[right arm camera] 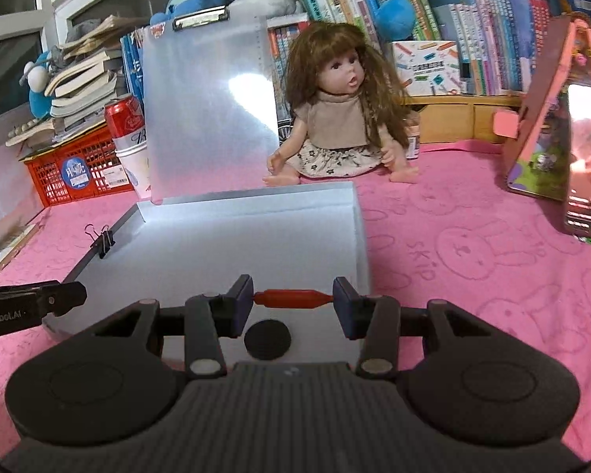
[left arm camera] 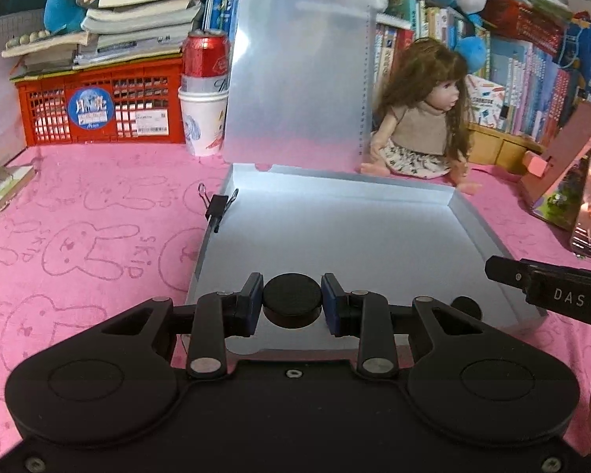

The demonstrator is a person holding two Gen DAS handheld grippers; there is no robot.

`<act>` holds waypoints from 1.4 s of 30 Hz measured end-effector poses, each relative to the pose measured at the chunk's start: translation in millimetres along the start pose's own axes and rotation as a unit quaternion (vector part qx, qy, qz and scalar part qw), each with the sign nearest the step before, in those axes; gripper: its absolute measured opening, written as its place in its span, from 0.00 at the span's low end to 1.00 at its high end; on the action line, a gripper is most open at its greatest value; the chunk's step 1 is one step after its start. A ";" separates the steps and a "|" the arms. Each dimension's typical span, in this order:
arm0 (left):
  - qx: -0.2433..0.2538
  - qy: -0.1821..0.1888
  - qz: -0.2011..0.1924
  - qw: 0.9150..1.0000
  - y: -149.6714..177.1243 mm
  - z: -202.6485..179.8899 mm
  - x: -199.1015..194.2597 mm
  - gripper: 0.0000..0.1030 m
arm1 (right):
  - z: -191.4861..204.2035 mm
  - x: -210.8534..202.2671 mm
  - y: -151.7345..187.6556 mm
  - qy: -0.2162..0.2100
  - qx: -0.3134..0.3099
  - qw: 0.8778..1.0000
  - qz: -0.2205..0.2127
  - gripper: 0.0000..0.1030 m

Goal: Organize rigid objects
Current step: 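Carry the black puck and orange crayon in both grippers into the box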

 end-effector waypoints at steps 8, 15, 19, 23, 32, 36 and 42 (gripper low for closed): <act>-0.012 -0.005 0.016 1.000 -4.7 5.0 28.3 0.30 | 7.0 26.5 -5.0 0.000 -0.018 1.000 0.021 0.48; -0.012 -0.010 0.029 0.999 -6.3 3.7 51.6 0.30 | 7.2 49.7 -4.6 0.008 -0.021 0.999 0.037 0.48; -0.013 -0.011 0.037 0.999 -6.4 3.5 63.6 0.30 | 4.8 60.3 -5.4 0.007 -0.010 0.999 0.043 0.48; -0.012 -0.014 0.041 0.999 -6.1 3.8 72.5 0.30 | 5.9 68.2 -4.0 0.014 -0.018 0.999 0.047 0.48; -0.004 -0.014 0.040 0.999 -12.9 1.5 80.2 0.30 | 8.3 68.6 -6.3 0.010 -0.032 0.999 0.035 0.48; 0.001 -0.017 0.039 0.999 -17.8 -1.0 84.3 0.30 | 15.3 67.3 -8.4 0.002 -0.046 0.998 0.032 0.48; 0.012 -0.021 0.044 0.999 -17.6 -4.3 90.2 0.30 | 15.7 75.9 -4.1 0.004 -0.047 0.998 0.050 0.48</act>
Point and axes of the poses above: each gripper's, at about its wrist camera, not at the fingertips, and x roughly the way its jaws point, z to its left, y to its underside, the point moved 2 cm from there along x, roughly the way its jaws point, and after that the axes turned 2 degrees about x, right-handed, at the moved point
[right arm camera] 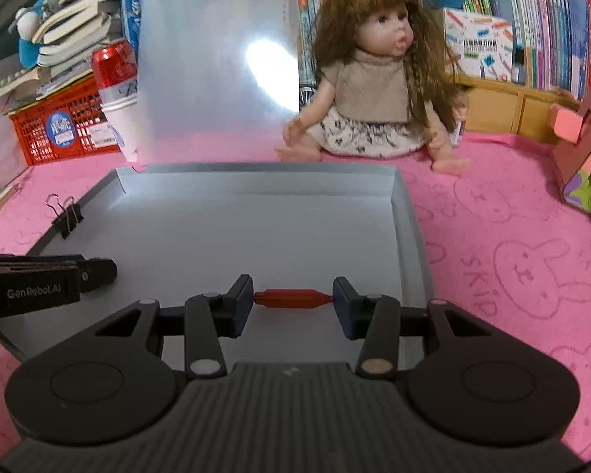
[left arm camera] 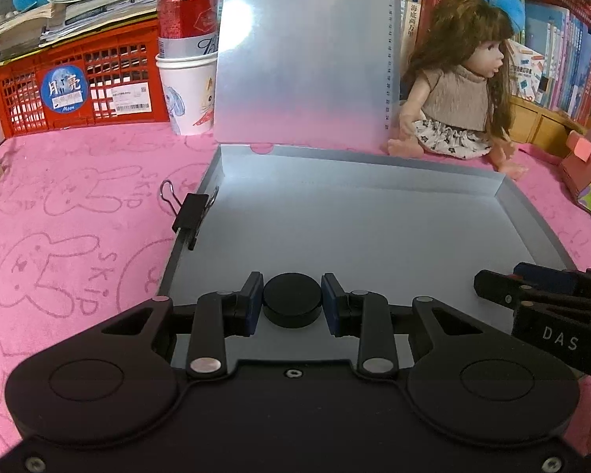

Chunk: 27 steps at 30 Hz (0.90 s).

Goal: Organize rigid objects
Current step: 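Carry the black puck and orange crayon in both grippers into the box, then open both grippers to release the puck and crayon in the box, then withdraw both open grippers from the box toward the objects on the cloth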

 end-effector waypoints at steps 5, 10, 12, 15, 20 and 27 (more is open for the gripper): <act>0.000 0.003 0.001 1.000 -0.4 0.7 0.3 0.30 | 2.1 1.3 -0.1 0.003 -0.006 1.000 0.003 0.48; 0.007 0.000 0.000 1.000 0.7 0.3 -0.1 0.30 | 0.9 1.2 -0.6 0.000 0.001 1.000 0.004 0.48; 0.012 -0.002 0.000 1.000 1.5 -1.3 -0.2 0.30 | 1.5 1.6 -0.5 0.002 -0.001 1.000 0.004 0.50; 0.010 0.001 0.001 1.000 1.7 -2.2 -1.8 0.30 | 2.3 1.6 -0.7 0.005 -0.003 1.000 0.004 0.55; 0.012 0.008 -0.002 1.000 2.0 -3.1 -8.1 0.42 | 1.4 -3.8 -0.9 -0.006 0.008 1.000 0.002 0.66; 0.018 0.013 -0.008 1.000 3.6 -7.1 -23.5 0.56 | 0.5 -23.0 -2.9 -0.007 0.011 1.000 -0.018 0.81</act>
Point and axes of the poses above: each gripper's, at about its wrist camera, not at the fingertips, and x roughly the way its jaws point, z to its left, y to its underside, the point moved 2 cm from there along x, roughly the way its jaws point, and after that the axes turned 2 degrees about x, right-handed, at the moved point
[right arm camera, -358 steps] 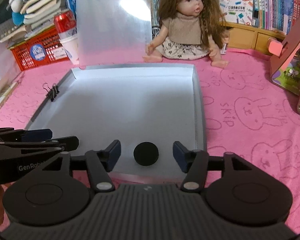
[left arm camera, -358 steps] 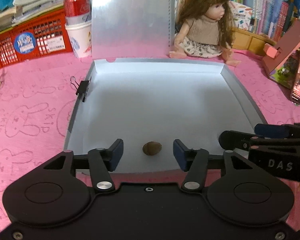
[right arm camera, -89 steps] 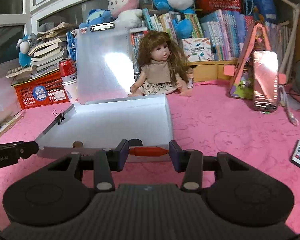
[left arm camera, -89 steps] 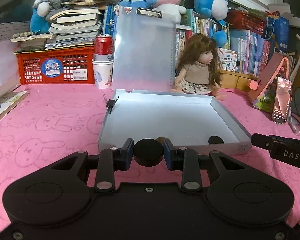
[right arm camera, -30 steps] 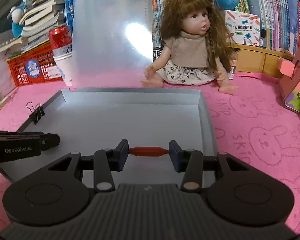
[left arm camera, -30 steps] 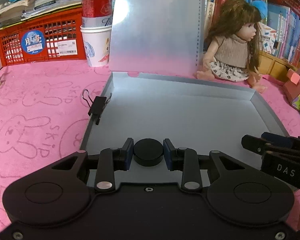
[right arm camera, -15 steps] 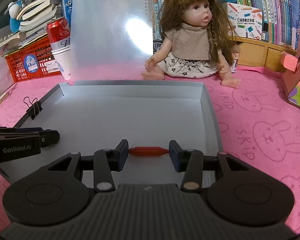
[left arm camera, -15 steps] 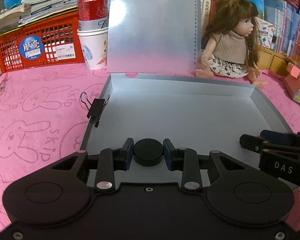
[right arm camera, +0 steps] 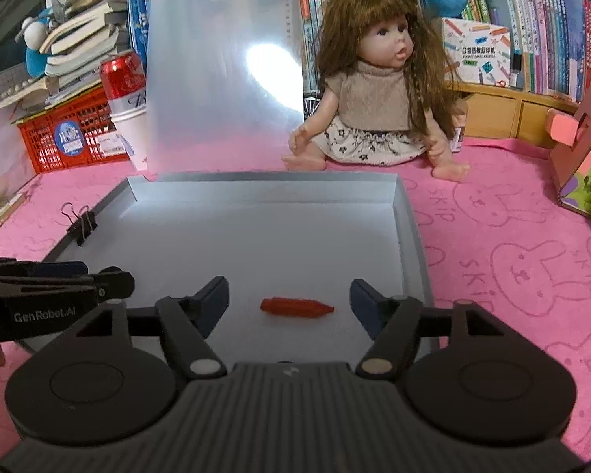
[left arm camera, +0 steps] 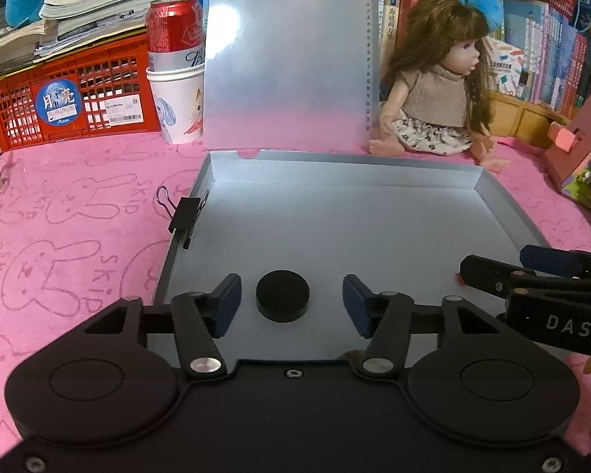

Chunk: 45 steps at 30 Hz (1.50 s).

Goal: Organize rigid objects
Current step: 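Withdraw both open grippers from the box toward the objects on the cloth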

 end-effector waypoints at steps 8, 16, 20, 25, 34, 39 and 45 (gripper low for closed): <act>0.007 0.018 -0.021 1.000 5.9 -4.8 -30.7 0.63 | -3.5 -25.3 4.2 0.006 -0.004 1.000 -0.017 0.87; 0.015 0.037 -0.036 0.999 20.7 -8.0 -59.5 0.66 | -3.5 -49.3 14.5 0.004 -0.009 1.000 -0.025 0.89; 0.010 0.046 -0.035 0.998 30.4 -7.2 -68.5 0.66 | -2.3 -57.6 21.5 0.002 -0.010 1.000 -0.026 0.91; 0.010 0.051 -0.035 0.998 42.0 -7.3 -79.1 0.66 | 2.8 -68.7 30.4 0.001 -0.021 0.999 -0.031 0.92; 0.012 0.051 -0.036 0.998 62.9 -5.7 -96.2 0.67 | 12.3 -88.2 43.6 0.002 -0.037 0.998 -0.043 0.96; 0.014 0.062 -0.046 0.997 75.7 -6.4 -107.7 0.67 | 9.8 -105.1 52.1 0.004 -0.024 0.999 -0.047 0.99; 0.037 0.071 -0.064 0.995 90.6 -15.2 -122.6 0.67 | 2.8 -125.1 70.9 0.019 -0.010 0.999 -0.048 1.00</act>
Point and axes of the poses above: each gripper's, at about its wrist camera, not at the fingertips, and x roughly the way its jaws point, z to its left, y to its underside, the point moved 2 cm from there along x, roughly the way its jaws point, and after that the axes turned 2 degrees about x, right-handed, at the moved point
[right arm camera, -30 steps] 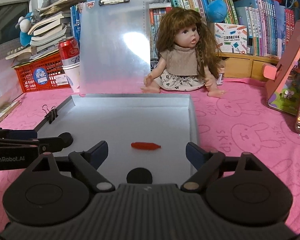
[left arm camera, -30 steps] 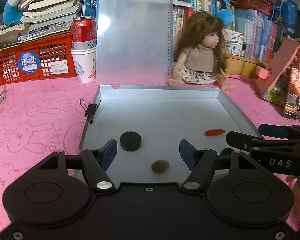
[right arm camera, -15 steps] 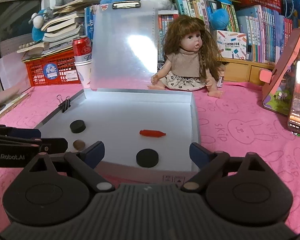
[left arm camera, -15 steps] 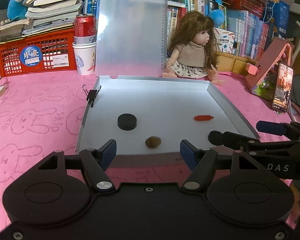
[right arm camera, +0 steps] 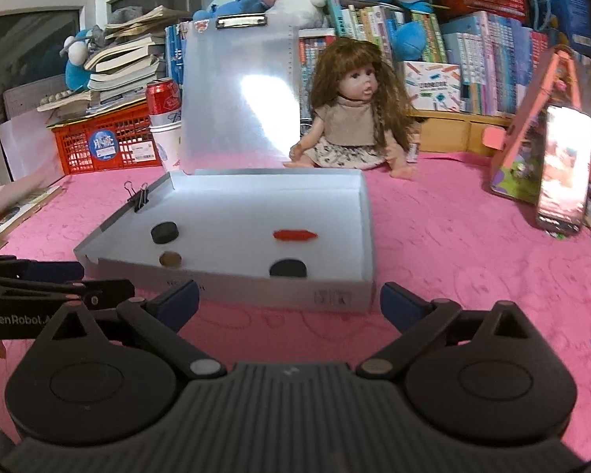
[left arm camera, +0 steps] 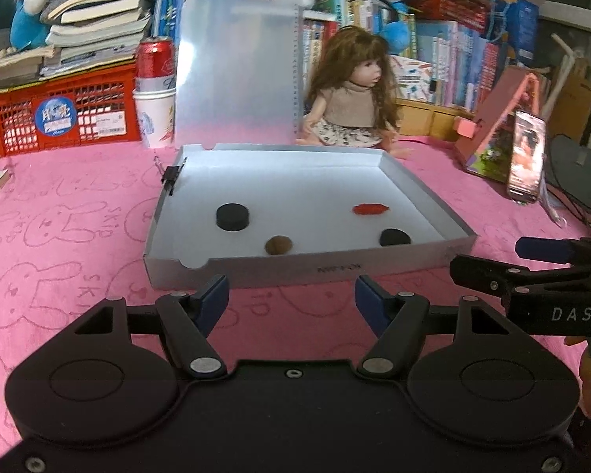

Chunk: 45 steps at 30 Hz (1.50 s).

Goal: Organize rigid objects
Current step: 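Withdraw both open grippers from the box toward the objects on the cloth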

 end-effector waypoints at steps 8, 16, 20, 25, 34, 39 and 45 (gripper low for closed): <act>0.004 0.005 -0.001 1.000 13.6 -4.9 -16.4 0.69 | -9.9 -12.5 11.1 0.008 0.017 1.000 0.000 1.00; 0.001 -0.006 0.007 1.000 26.3 -1.5 -23.6 0.69 | 4.3 -19.0 21.3 0.005 -0.014 1.000 -0.008 1.00; 0.000 -0.006 0.011 1.000 32.5 -0.5 -27.1 0.69 | 11.9 -22.0 26.3 0.002 -0.025 1.000 -0.007 1.00; 0.000 -0.007 0.009 1.000 38.2 -0.3 -33.0 0.69 | 15.2 -23.8 30.5 0.000 -0.023 1.000 -0.005 1.00; -0.008 -0.018 0.002 1.000 49.8 -0.7 -47.2 0.70 | 21.2 -24.0 43.5 -0.014 -0.023 1.000 -0.005 1.00; -0.007 -0.036 -0.007 0.999 58.9 -5.9 -55.6 0.70 | 26.7 -25.4 51.8 -0.020 -0.040 0.999 -0.014 1.00; -0.020 -0.051 -0.009 0.998 72.4 -7.3 -64.2 0.70 | 33.2 -27.9 60.8 -0.021 -0.063 0.997 -0.027 1.00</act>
Point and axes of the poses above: each gripper's, at about its wrist camera, not at the fingertips, and x roughly the way its jaws point, z to its left, y to its underside, the point moved 2 cm from there along x, roughly the way its jaws point, and after that the axes turned 2 degrees about x, right-handed, at the moved point
